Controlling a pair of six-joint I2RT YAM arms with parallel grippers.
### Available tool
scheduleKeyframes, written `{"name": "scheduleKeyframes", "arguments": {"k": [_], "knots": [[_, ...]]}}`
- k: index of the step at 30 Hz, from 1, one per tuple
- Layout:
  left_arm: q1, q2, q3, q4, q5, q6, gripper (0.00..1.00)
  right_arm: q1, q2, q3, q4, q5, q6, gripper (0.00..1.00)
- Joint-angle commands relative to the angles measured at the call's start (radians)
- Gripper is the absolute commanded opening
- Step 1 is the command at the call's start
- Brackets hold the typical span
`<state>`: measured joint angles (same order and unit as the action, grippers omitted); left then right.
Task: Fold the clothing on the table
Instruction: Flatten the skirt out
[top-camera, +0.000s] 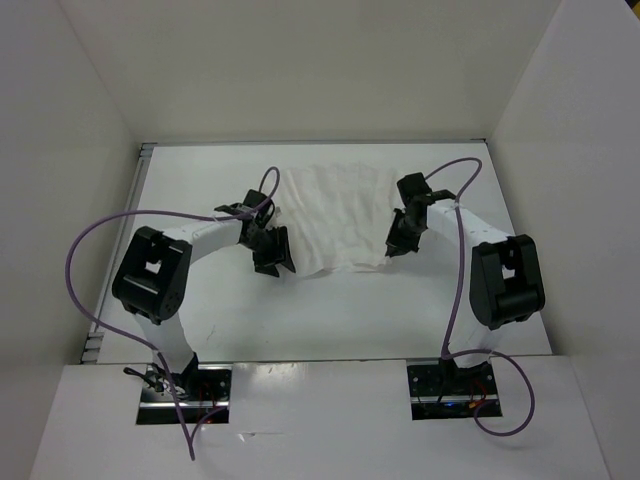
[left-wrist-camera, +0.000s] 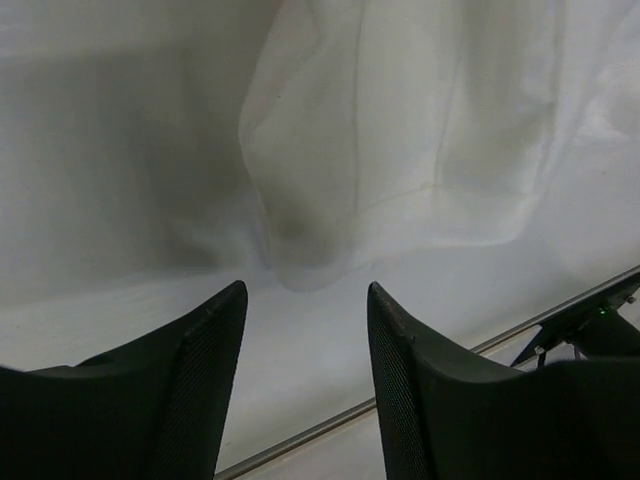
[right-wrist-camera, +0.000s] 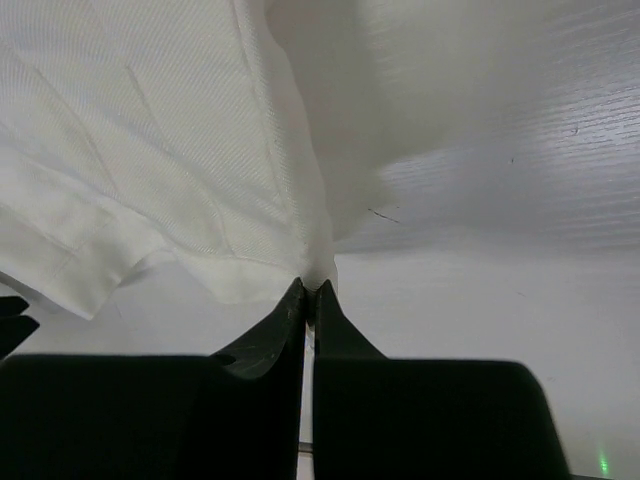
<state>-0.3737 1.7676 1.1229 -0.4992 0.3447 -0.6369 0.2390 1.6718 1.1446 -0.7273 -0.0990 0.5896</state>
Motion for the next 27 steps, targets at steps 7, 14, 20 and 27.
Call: {"name": "scheduleKeyframes", "arguments": {"k": [7, 14, 20, 27], "knots": [[-0.011, 0.061, -0.026, 0.051, -0.078, -0.075, 0.59, 0.014, -0.038, 0.03, -0.003, 0.01, -0.024, 0.0], [-0.011, 0.113, -0.026, 0.106, -0.059, -0.093, 0.3, 0.014, -0.038, 0.021, -0.003, 0.001, -0.033, 0.0], [-0.021, 0.181, 0.012, 0.139, -0.041, -0.093, 0.0, 0.023, -0.058, 0.012, -0.003, 0.01, -0.033, 0.0], [0.087, -0.012, 0.026, -0.045, -0.251, -0.031, 0.0, -0.013, -0.067, -0.006, -0.031, 0.131, -0.033, 0.0]]}}
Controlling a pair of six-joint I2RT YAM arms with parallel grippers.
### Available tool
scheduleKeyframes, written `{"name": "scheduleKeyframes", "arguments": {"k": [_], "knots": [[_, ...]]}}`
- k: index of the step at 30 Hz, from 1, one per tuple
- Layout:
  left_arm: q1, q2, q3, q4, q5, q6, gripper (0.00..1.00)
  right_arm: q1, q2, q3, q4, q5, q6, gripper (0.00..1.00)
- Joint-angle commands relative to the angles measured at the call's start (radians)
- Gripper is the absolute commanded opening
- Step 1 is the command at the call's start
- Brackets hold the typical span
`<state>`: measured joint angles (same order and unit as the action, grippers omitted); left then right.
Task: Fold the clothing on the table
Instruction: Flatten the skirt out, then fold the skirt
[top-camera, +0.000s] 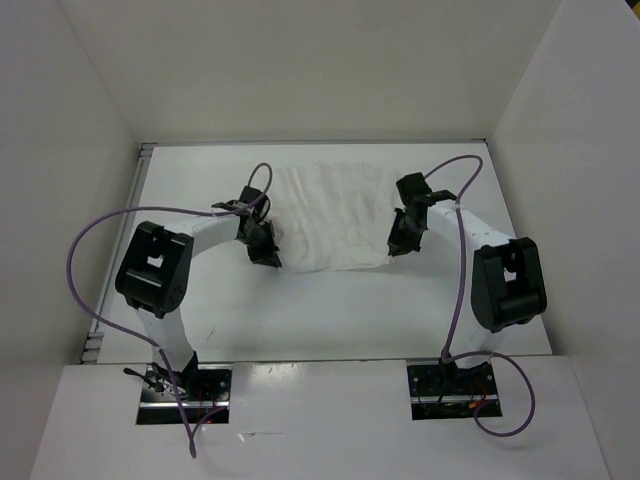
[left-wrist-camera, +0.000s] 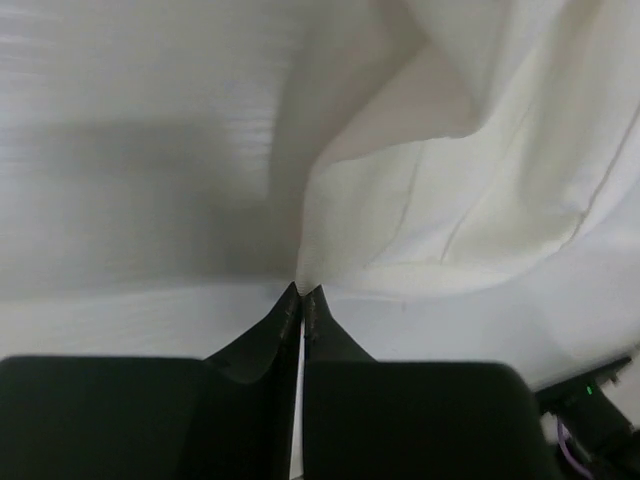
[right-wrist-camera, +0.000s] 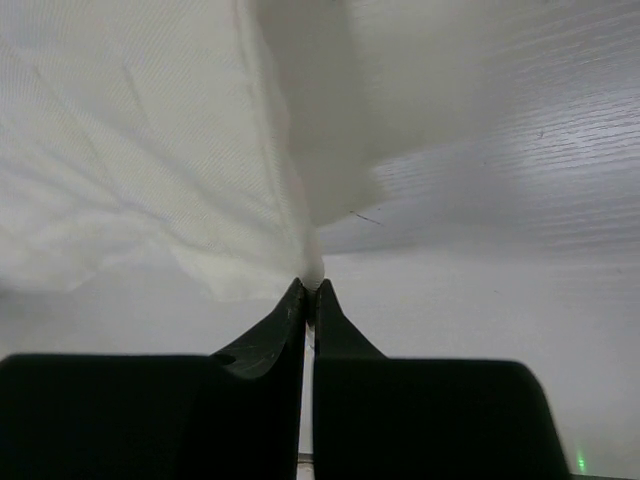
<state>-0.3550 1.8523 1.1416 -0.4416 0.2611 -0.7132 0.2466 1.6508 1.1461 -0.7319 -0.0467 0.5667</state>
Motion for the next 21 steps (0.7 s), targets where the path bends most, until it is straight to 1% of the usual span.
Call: {"name": "scheduleKeyframes", "arguments": {"k": [1, 4, 7, 9, 10, 11, 12, 14, 15, 18, 20, 21], "knots": [[0.082, -0.097, 0.033, -0.15, -0.227, 0.06, 0.0, -0.021, -0.037, -0.008, -0.035, 0.093, -0.01, 0.0], [0.091, -0.107, 0.058, -0.192, -0.304, 0.069, 0.0, -0.03, -0.028, -0.019, -0.044, 0.137, -0.01, 0.0], [0.091, -0.084, 0.058, -0.178, -0.266, 0.069, 0.0, -0.03, -0.016, -0.029, -0.044, 0.146, -0.001, 0.0], [0.082, -0.074, 0.058, -0.168, -0.237, 0.069, 0.0, -0.03, 0.004, -0.039, -0.035, 0.124, -0.001, 0.0], [0.082, -0.074, 0.049, -0.158, -0.221, 0.069, 0.05, -0.03, 0.004, -0.039, -0.035, 0.111, -0.001, 0.0], [0.073, -0.088, 0.049, -0.158, -0.194, 0.069, 0.46, -0.03, 0.004, -0.039, -0.024, 0.097, -0.001, 0.0], [0.073, -0.102, 0.028, -0.145, -0.183, 0.069, 0.63, -0.03, 0.004, -0.039, -0.024, 0.097, -0.001, 0.0], [0.073, -0.146, 0.018, -0.131, -0.183, 0.045, 0.75, -0.03, 0.004, -0.039, -0.024, 0.097, -0.001, 0.0], [0.082, -0.157, 0.001, -0.122, -0.183, 0.035, 0.84, -0.03, 0.004, -0.048, -0.024, 0.097, -0.001, 0.0], [0.093, -0.157, -0.011, -0.1, -0.174, 0.035, 0.84, -0.03, 0.015, -0.048, -0.024, 0.097, -0.01, 0.0], [0.093, -0.13, -0.011, -0.089, -0.129, 0.035, 0.81, -0.03, 0.024, -0.048, -0.024, 0.097, -0.01, 0.0], [0.093, -0.12, -0.02, -0.066, -0.112, 0.035, 0.77, -0.03, 0.024, -0.048, -0.024, 0.097, -0.01, 0.0]]}}
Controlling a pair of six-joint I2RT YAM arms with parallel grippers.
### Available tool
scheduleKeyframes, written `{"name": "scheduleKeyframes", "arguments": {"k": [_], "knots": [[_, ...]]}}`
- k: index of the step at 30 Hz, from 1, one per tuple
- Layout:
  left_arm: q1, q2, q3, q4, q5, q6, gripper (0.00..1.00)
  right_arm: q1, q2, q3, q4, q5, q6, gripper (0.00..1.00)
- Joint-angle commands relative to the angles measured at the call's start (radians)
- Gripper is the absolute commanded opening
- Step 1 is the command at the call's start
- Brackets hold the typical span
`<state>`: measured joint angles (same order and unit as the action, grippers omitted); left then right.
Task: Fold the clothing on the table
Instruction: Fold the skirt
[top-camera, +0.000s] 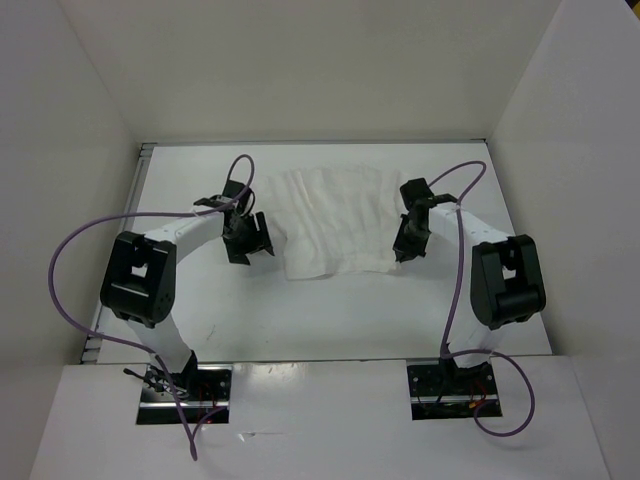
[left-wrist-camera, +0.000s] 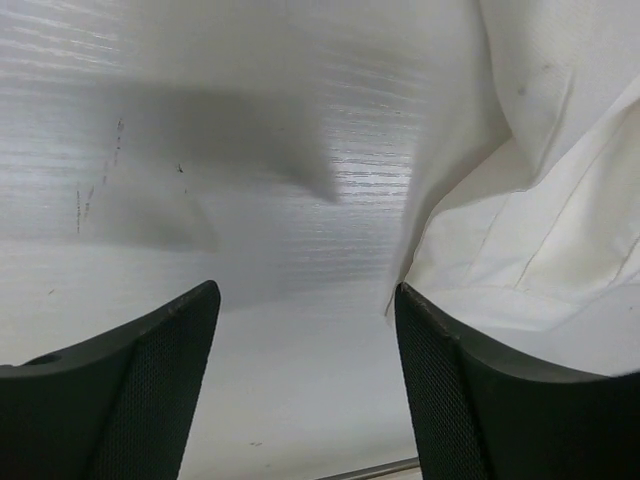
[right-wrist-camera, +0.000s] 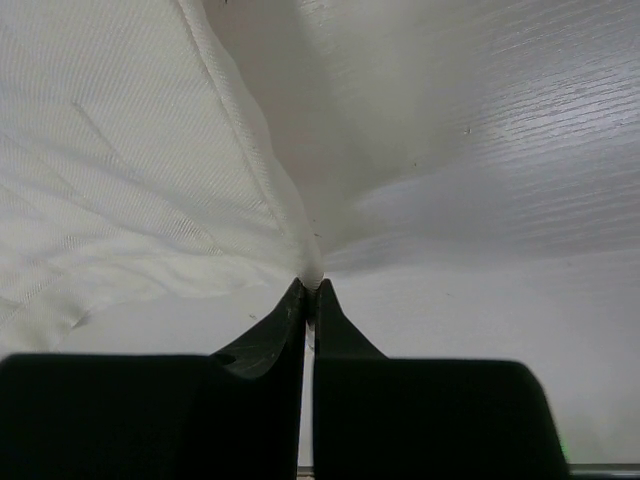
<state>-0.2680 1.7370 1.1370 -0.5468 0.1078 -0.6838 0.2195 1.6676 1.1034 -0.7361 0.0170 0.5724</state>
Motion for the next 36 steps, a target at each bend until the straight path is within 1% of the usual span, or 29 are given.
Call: {"name": "scheduleKeyframes", "arguments": {"k": [1, 2, 4, 7, 10, 12, 17, 19, 20, 21, 22, 24, 26, 27, 29, 30, 31, 33, 34, 35, 36], "knots": [[0.006, 0.01, -0.016, 0.051, 0.058, 0.006, 0.73, -0.003, 0.007, -0.005, -0.02, 0.034, -0.016, 0.0], [0.006, 0.01, -0.016, 0.064, 0.076, -0.005, 0.68, -0.003, 0.007, -0.005, -0.02, 0.023, -0.016, 0.0], [-0.004, 0.038, -0.026, 0.1, 0.128, -0.014, 0.67, 0.006, 0.007, -0.005, -0.02, 0.023, -0.016, 0.0], [-0.029, 0.064, -0.026, 0.13, 0.185, -0.033, 0.61, 0.006, 0.007, -0.005, -0.01, 0.001, -0.016, 0.0], [-0.04, 0.09, -0.016, 0.154, 0.236, -0.052, 0.59, 0.017, 0.007, -0.025, 0.001, -0.066, -0.016, 0.0], [-0.04, 0.102, -0.025, 0.166, 0.245, -0.053, 0.57, 0.029, 0.007, -0.036, 0.015, -0.129, -0.003, 0.0], [-0.04, 0.122, -0.036, 0.177, 0.245, -0.053, 0.54, 0.061, 0.007, -0.054, 0.066, -0.213, 0.017, 0.0], [-0.04, 0.131, -0.036, 0.177, 0.245, -0.053, 0.47, 0.061, 0.007, -0.054, 0.066, -0.222, 0.029, 0.0], [-0.04, 0.131, -0.046, 0.177, 0.245, -0.053, 0.41, 0.061, 0.007, -0.054, 0.066, -0.223, 0.029, 0.0], [-0.04, 0.131, -0.046, 0.177, 0.245, -0.053, 0.34, 0.061, 0.007, -0.054, 0.066, -0.223, 0.029, 0.0], [-0.04, 0.142, -0.046, 0.177, 0.236, -0.053, 0.16, 0.061, 0.007, -0.054, 0.066, -0.223, 0.029, 0.0], [-0.04, 0.151, -0.046, 0.177, 0.236, -0.053, 0.0, 0.061, 0.007, -0.054, 0.066, -0.213, 0.029, 0.0], [-0.04, 0.162, -0.046, 0.177, 0.236, -0.053, 0.0, 0.061, -0.002, -0.041, 0.057, -0.175, 0.029, 0.0], [-0.04, 0.148, -0.037, 0.177, 0.263, -0.04, 0.0, 0.061, -0.012, -0.04, 0.026, -0.157, 0.029, 0.0], [-0.04, 0.084, 0.001, 0.133, 0.273, -0.03, 0.0, 0.061, -0.034, 0.005, -0.002, -0.086, 0.029, 0.0], [-0.04, 0.026, 0.026, 0.116, 0.273, -0.013, 0.0, 0.061, -0.049, 0.024, -0.015, -0.068, 0.029, 0.0], [-0.028, 0.0, 0.053, 0.099, 0.273, 0.009, 0.0, 0.049, -0.078, 0.068, -0.041, -0.052, 0.003, 0.0], [-0.001, -0.052, 0.174, 0.059, 0.296, 0.032, 0.0, 0.006, -0.101, 0.134, -0.071, -0.04, -0.02, 0.0], [0.01, -0.053, 0.228, 0.045, 0.296, 0.055, 0.0, -0.008, -0.114, 0.218, -0.092, -0.029, -0.035, 0.0], [0.036, -0.053, 0.287, 0.033, 0.309, 0.069, 0.0, -0.02, -0.114, 0.267, -0.101, -0.019, -0.069, 0.0], [0.049, -0.039, 0.42, 0.019, 0.309, 0.081, 0.0, -0.031, -0.114, 0.321, -0.101, 0.009, -0.086, 0.0]]}}
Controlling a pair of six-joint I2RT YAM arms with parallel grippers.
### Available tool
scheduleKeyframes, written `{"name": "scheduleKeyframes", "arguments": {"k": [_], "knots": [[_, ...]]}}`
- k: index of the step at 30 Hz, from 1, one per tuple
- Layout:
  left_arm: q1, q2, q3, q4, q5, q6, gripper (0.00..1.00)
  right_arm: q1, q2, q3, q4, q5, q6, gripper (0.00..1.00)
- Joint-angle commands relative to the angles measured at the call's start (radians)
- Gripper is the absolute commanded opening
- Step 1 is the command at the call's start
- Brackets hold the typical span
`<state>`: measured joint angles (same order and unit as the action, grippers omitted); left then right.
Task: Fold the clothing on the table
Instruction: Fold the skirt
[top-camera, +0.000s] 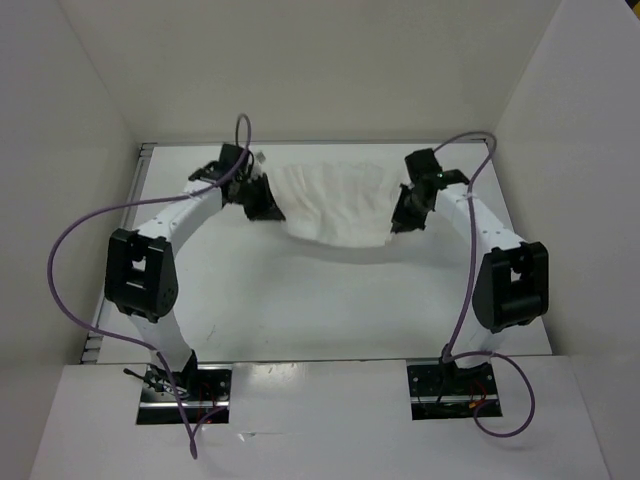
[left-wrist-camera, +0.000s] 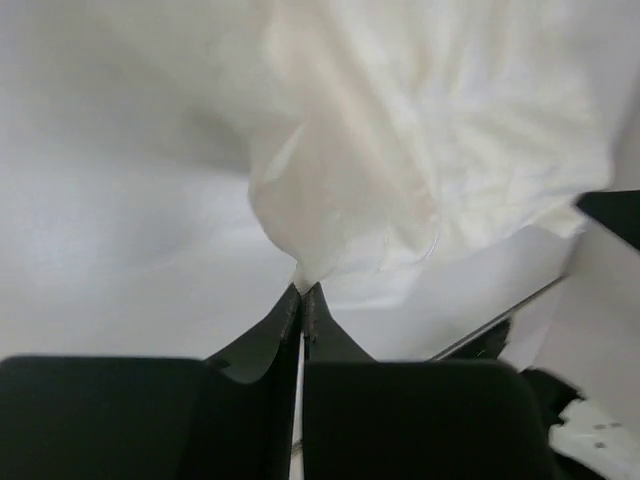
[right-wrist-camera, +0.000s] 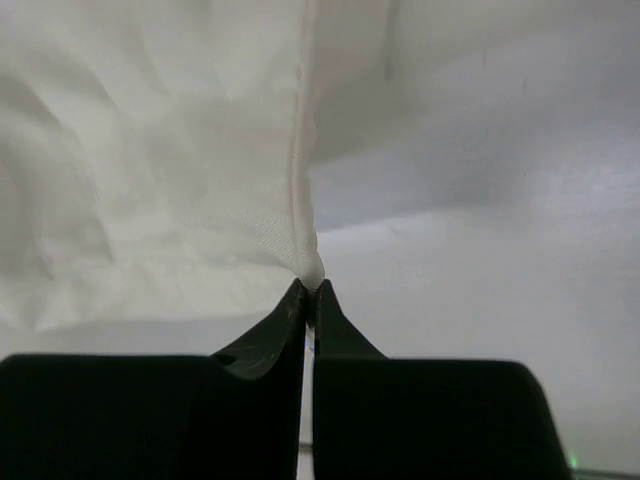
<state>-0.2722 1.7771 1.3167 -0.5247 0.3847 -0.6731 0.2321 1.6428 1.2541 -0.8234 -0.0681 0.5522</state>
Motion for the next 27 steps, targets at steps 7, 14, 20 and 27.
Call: {"name": "scheduleKeyframes", "arguments": {"k": [7, 14, 20, 27], "knots": [[0.155, -0.001, 0.618, 0.017, 0.21, 0.066, 0.0, -0.076, -0.126, 0.564, 0.015, 0.114, -0.113, 0.0], [0.156, -0.244, 0.29, 0.068, 0.406, 0.075, 0.0, -0.066, -0.414, 0.274, 0.101, -0.113, -0.113, 0.0], [0.156, -0.563, 0.122, 0.081, 0.549, 0.057, 0.0, -0.056, -0.78, 0.179, 0.007, -0.271, -0.124, 0.0], [0.165, -0.693, 0.154, 0.164, 0.611, -0.059, 0.0, -0.047, -0.871, 0.236, 0.004, -0.384, -0.068, 0.0]]}}
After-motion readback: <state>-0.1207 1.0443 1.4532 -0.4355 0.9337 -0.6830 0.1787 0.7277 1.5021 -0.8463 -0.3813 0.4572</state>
